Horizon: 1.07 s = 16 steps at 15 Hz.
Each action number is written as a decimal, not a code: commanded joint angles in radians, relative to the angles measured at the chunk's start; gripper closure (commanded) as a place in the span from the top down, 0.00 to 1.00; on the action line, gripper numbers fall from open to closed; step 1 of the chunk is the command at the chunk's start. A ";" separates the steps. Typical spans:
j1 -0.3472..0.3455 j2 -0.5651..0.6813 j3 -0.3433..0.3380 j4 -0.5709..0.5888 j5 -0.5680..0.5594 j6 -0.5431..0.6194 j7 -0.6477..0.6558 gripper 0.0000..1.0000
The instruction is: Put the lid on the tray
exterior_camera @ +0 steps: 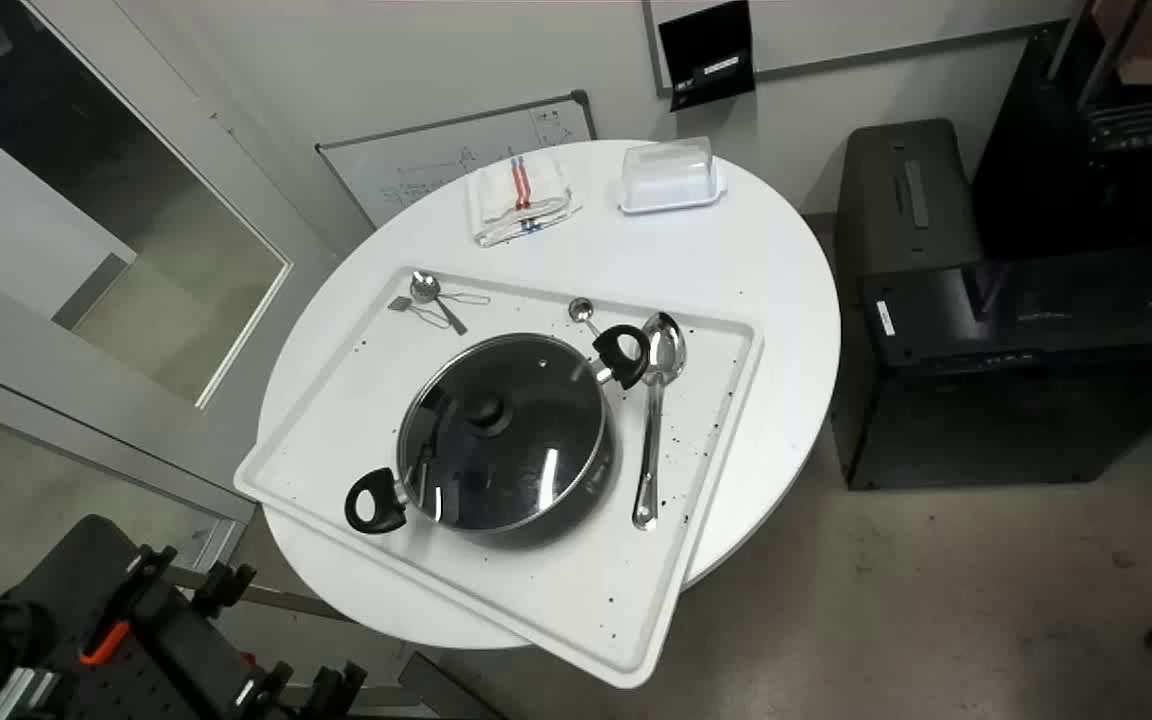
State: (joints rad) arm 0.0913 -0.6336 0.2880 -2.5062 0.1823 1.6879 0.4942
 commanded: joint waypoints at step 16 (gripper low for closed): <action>-0.082 0.182 -0.065 0.032 -0.056 0.169 -0.019 1.00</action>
State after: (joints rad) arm 0.0308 -0.5370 0.2541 -2.5059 0.1553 1.8105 0.4903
